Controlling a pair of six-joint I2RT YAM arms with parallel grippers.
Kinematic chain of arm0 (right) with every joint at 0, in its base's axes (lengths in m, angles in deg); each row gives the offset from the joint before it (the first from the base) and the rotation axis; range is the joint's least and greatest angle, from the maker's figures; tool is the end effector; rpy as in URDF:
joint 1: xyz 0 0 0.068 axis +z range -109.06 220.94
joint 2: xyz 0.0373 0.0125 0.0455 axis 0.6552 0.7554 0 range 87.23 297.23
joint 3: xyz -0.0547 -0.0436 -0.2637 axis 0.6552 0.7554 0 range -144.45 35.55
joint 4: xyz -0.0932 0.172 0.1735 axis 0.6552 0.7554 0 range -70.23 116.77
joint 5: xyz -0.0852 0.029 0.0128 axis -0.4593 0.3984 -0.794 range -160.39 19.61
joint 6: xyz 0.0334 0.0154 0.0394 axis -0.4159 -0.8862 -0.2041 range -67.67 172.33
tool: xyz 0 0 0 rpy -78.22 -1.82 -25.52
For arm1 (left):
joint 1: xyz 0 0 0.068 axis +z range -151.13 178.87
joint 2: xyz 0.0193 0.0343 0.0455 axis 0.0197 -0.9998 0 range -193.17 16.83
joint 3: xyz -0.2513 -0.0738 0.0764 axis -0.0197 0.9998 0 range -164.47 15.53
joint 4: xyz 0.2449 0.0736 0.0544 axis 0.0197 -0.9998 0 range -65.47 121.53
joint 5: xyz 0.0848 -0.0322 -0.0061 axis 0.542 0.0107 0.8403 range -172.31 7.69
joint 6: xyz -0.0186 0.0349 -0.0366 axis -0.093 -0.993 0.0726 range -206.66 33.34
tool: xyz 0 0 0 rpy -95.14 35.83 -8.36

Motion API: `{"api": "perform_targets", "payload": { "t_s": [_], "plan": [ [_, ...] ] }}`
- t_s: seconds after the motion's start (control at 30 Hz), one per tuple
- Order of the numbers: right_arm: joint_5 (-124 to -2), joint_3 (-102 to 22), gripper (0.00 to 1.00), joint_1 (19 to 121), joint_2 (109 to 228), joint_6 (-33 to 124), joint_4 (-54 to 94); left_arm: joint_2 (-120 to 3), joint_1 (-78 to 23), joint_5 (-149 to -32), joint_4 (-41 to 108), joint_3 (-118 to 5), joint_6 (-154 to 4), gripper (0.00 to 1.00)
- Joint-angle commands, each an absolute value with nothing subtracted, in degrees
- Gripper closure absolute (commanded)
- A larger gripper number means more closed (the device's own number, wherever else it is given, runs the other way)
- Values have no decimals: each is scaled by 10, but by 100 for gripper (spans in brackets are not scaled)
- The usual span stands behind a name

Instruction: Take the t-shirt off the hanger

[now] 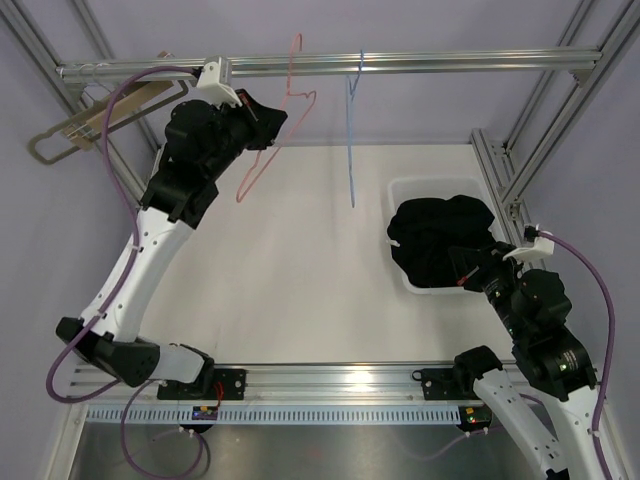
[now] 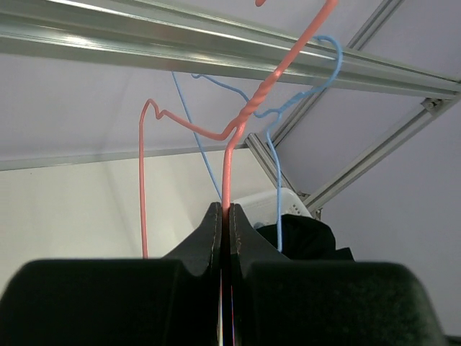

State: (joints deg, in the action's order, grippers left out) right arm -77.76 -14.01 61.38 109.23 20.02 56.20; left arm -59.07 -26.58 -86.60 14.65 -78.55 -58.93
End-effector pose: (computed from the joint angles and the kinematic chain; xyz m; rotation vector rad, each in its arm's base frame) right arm 0.0696 0.0211 0.3622 0.2778 1.7357 0.5664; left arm 0.2509 -0.1224 0.5055 0.0296 1.6023 -0.7869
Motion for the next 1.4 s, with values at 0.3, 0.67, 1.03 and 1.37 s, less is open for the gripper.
{"api": "perform_targets", "payload": {
  "t_s": [0.3,0.67,1.03,1.37],
  "plan": [
    [-707,-148,99,612,1088,222,544,-688,-242,-864,202,-849,-545,100],
    [-660,-146,100,613,1111,216,517,-682,-203,-889,221,-778,-514,100],
    [-650,-149,99,612,1114,210,513,-677,-197,-934,254,-745,-472,82],
    [-643,-163,99,612,1107,203,520,-603,-197,-919,256,-676,-498,34]
  ]
}}
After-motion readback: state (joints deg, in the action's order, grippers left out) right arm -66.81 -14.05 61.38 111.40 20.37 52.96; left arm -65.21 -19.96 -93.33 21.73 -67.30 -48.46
